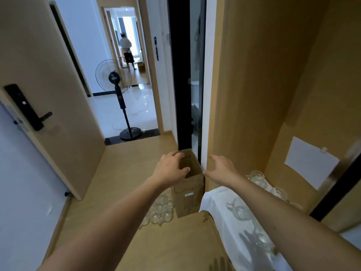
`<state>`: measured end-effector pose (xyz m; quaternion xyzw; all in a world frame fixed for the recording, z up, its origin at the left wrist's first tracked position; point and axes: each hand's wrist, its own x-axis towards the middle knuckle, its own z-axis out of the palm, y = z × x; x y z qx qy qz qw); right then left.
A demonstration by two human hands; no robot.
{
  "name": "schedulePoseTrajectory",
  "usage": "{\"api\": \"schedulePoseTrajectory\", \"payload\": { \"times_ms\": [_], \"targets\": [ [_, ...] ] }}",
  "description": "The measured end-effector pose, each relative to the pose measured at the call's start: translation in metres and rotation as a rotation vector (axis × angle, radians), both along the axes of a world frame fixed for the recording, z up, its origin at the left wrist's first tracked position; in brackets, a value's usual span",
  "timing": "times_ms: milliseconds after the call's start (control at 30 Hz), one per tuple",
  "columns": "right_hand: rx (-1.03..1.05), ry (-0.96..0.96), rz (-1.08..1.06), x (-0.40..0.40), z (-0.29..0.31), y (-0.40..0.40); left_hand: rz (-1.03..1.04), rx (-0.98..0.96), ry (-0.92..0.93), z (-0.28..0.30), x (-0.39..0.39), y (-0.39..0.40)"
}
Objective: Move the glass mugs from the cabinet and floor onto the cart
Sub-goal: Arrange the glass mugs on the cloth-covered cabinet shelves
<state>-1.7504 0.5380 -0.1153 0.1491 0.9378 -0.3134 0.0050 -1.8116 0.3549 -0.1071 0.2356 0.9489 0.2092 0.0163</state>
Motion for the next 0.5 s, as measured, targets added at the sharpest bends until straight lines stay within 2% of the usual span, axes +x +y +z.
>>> {"api": "schedulePoseTrajectory", "payload": {
  "times_ms": [200, 500],
  "targets": [
    [0.004, -0.059, -0.127, -0.047, -0.030, 0.030, -0.110, -0.024, -0.047, -0.022, -0.066, 0.035],
    [-0.024, -0.139, -0.447, -0.117, -0.064, 0.078, -0.385, -0.094, -0.057, -0.044, -0.187, 0.120]
  ]
}}
